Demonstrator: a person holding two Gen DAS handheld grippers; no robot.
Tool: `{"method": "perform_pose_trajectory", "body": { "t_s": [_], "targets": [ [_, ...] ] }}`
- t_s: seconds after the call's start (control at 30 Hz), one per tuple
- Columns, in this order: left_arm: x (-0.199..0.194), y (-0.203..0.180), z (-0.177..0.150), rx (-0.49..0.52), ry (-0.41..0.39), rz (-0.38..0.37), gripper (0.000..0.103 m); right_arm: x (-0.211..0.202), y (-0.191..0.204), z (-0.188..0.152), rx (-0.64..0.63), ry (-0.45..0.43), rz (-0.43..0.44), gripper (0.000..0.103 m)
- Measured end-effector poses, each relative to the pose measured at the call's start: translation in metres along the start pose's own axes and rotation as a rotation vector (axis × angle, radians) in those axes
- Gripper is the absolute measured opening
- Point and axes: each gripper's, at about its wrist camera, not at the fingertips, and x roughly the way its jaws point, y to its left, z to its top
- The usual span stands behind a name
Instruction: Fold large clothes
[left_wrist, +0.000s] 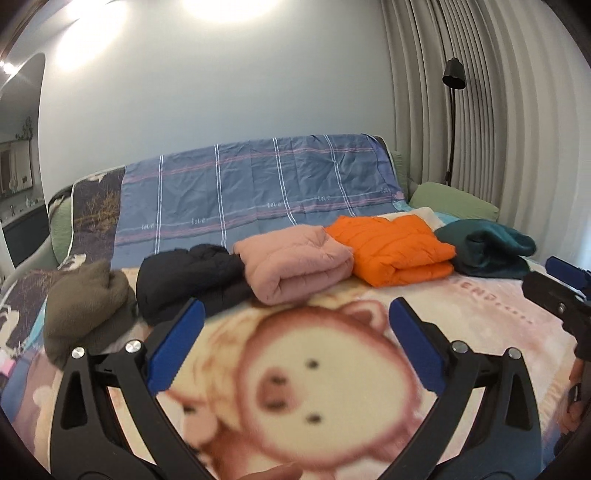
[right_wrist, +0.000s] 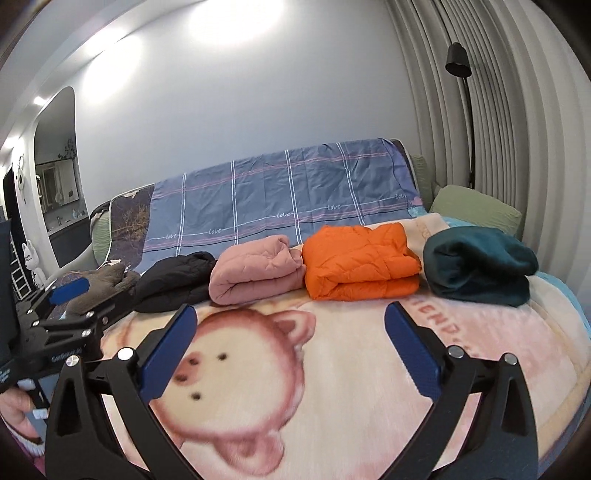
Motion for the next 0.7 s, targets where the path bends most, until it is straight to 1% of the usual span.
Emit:
{"method": "perform_pose_trajectory", "body": {
  "t_s": [0.1,0.23,0.4,0.7],
  "targets": [
    [-0.022,-0.005,-0.008,-0.001,-0.002,0.015,0.101,-0.013,0.003,-0.006,0.003,0.005,-0.004,0.102],
    [-0.039,-0.01,-0.015,0.0,-0.001,0.03,0.101,-0.022,0.007,-0.01,0.004,0.015,-0.01,0.102],
    [-0.05,-0.014,-0.022,0.005,0.01,0.039,0.101,-0.034,0.01,-0.013,-0.001,0.008,-0.025,0.102],
    [-0.058,-0.021,-0.032,0.026,0.021,0.077,0.101,-0.035,0.02,-0.017,-0.046,0.009,-0.052,0.102]
  ]
}}
